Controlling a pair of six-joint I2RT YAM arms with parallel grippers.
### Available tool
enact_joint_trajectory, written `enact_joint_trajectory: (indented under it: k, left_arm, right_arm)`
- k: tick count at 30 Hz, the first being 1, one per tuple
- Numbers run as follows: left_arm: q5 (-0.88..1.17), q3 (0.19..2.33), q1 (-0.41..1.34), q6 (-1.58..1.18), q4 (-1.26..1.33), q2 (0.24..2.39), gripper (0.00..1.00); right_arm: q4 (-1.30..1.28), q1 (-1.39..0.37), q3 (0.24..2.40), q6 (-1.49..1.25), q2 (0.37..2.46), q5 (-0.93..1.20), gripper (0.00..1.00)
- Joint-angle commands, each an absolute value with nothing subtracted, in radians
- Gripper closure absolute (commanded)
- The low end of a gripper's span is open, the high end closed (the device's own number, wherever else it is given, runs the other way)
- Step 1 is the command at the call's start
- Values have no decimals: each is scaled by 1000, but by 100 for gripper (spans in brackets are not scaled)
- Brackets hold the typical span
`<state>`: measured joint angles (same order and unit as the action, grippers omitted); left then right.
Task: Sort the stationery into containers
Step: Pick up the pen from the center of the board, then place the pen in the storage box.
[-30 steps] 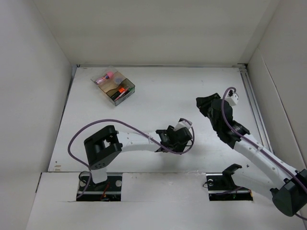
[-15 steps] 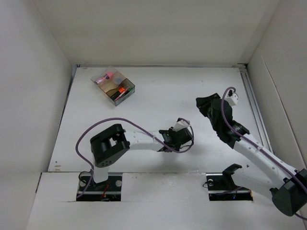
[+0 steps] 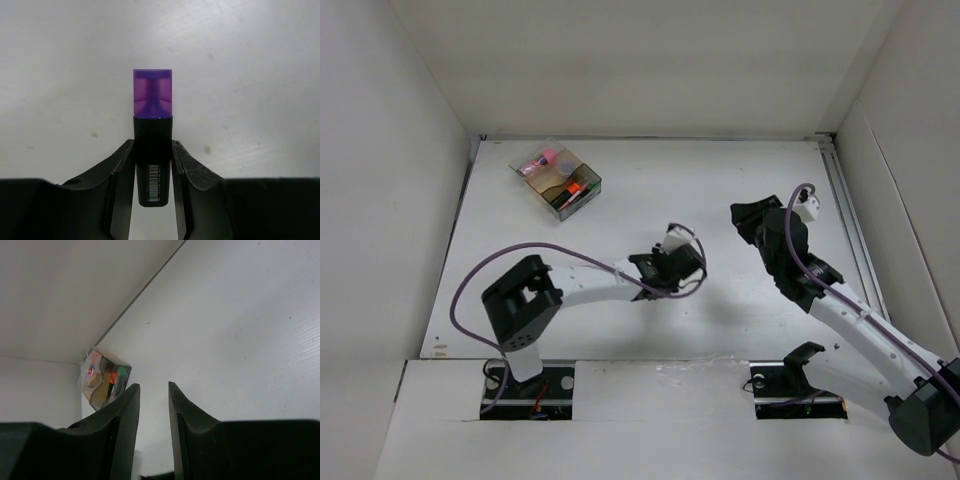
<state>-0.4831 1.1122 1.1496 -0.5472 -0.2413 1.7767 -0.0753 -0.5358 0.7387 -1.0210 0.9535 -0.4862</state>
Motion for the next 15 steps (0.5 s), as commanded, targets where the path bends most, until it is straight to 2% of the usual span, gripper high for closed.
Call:
enact_joint_trajectory:
  k: [1,6,9,15]
  left_arm:
    - [-536,1098,1008,-464,-233,1606,92]
    - [-306,1184,644,-325,-173,1534,89]
    - [-290,1317,524,-282,-254,1604,87]
    - [-255,1511,397,-216,-354,1739,87]
  right_arm:
    - [-41,-529,741,-1023,928,-482,65]
    - [-41,-529,750,-1023,950,-462,66]
    - [-41,-520,750,-1023,976,-462,66]
    - [-41,-520,750,-1023,976,-451,66]
